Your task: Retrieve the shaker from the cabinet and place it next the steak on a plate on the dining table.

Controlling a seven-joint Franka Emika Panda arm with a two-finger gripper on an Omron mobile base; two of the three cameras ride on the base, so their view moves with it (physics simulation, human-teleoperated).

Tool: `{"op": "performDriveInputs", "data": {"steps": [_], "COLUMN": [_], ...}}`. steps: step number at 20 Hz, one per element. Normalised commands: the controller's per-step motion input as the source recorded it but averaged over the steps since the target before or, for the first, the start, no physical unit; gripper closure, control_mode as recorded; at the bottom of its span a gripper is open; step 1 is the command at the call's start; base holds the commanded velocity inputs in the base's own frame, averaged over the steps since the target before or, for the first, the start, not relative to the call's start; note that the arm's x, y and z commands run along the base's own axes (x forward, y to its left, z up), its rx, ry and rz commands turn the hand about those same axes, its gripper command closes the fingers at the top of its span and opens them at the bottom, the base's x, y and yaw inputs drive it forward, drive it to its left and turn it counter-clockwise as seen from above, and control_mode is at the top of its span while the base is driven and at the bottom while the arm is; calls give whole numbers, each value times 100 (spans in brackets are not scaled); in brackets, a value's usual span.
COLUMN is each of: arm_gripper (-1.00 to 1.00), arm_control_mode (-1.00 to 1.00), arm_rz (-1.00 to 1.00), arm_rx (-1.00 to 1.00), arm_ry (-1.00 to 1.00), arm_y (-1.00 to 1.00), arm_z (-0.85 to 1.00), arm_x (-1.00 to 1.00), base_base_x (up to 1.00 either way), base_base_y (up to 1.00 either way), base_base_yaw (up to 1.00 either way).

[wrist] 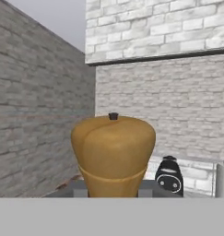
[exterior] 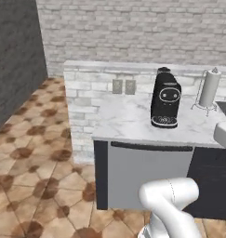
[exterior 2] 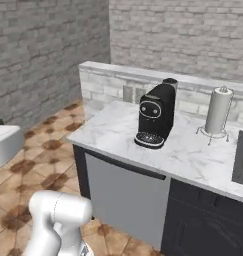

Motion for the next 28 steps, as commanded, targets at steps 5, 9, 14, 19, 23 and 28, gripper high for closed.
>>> {"op": "performDriveInputs", "data": {"steps": [5,9,14,19,23,28], "arm_gripper": [100,100,100,100,100,100], "arm_control_mode": [100,100,100,100,100,100], "arm_rz": [0,0,0,0,0,0], "arm_rx": [0,0,0,0,0,0], "arm_ry": [0,0,0,0,0,0], "arm_y": [0,0,0,0,0,0], "arm_z": [0,0,0,0,0,0], "arm_x": [0,0,0,0,0,0], "base_base_x": [22,24,23,19,22,22], "base_base_y": [100,100,100,100,100,100], "base_base_yaw": [-47,-48,-48,-46,-47,-42]}}
